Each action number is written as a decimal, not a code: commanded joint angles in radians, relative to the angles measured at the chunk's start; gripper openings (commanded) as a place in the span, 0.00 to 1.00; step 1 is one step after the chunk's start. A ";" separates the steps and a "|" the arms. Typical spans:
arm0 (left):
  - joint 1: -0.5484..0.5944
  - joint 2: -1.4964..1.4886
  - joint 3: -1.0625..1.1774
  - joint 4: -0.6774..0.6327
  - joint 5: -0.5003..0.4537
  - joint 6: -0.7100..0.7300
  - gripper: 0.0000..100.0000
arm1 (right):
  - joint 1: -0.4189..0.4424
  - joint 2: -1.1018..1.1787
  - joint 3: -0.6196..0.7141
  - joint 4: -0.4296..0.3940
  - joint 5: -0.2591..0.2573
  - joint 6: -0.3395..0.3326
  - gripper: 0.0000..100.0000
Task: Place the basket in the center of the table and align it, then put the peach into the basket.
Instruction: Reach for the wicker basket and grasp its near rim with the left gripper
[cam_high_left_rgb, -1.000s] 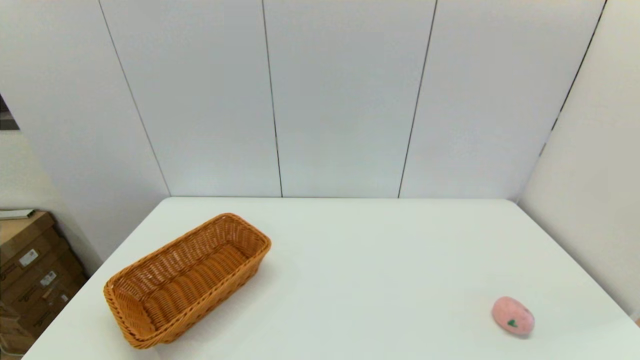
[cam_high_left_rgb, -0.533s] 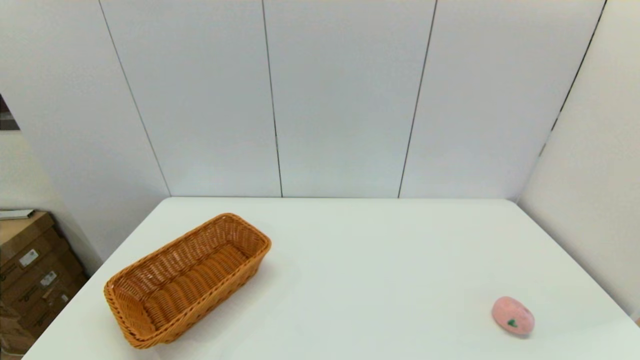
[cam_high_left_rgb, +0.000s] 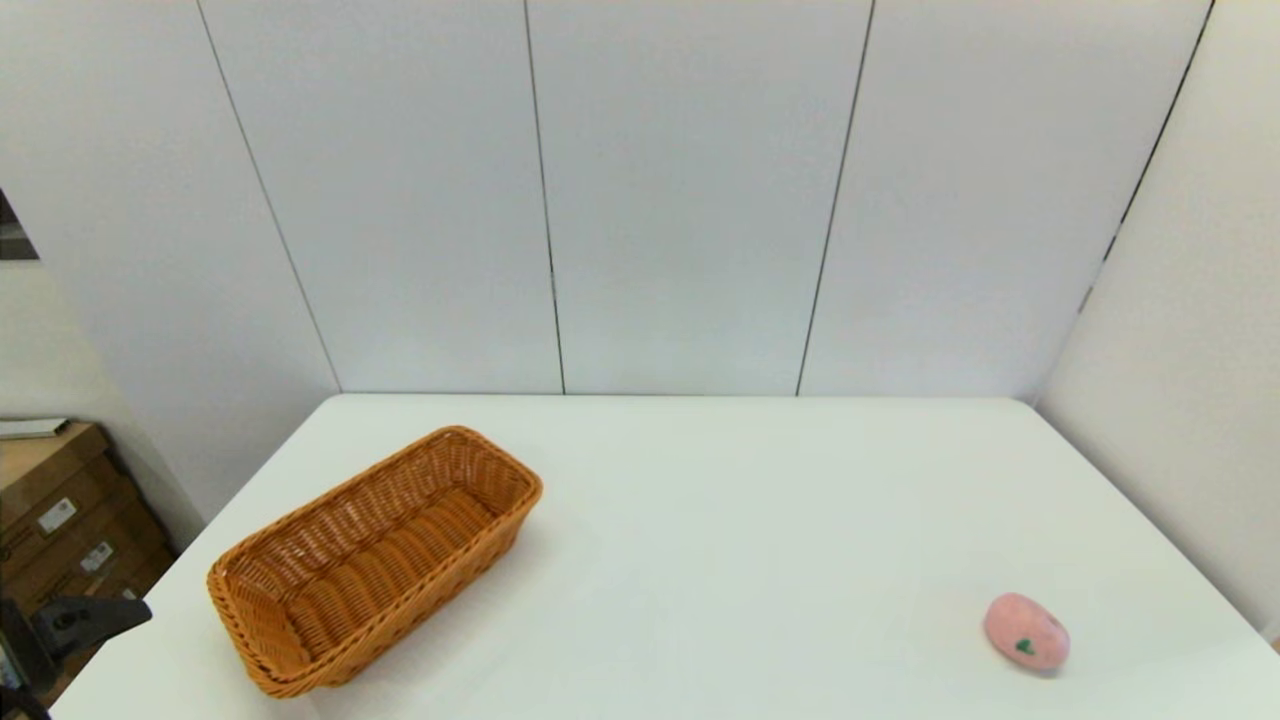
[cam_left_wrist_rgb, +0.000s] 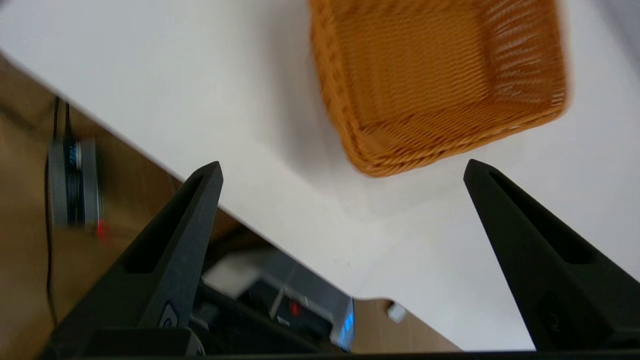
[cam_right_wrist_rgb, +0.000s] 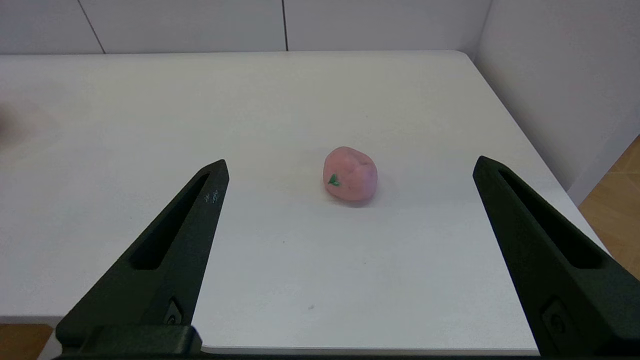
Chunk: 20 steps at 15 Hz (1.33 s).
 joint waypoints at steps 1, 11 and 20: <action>0.000 0.293 -0.017 0.012 -0.080 -0.132 1.00 | 0.000 0.001 0.000 0.001 0.000 0.000 1.00; 0.044 0.765 -0.020 -0.301 -0.123 -0.247 1.00 | 0.000 0.001 0.000 0.001 0.000 0.000 1.00; 0.132 0.943 -0.100 -0.344 -0.120 -0.264 1.00 | 0.000 0.001 0.000 0.001 0.000 0.000 1.00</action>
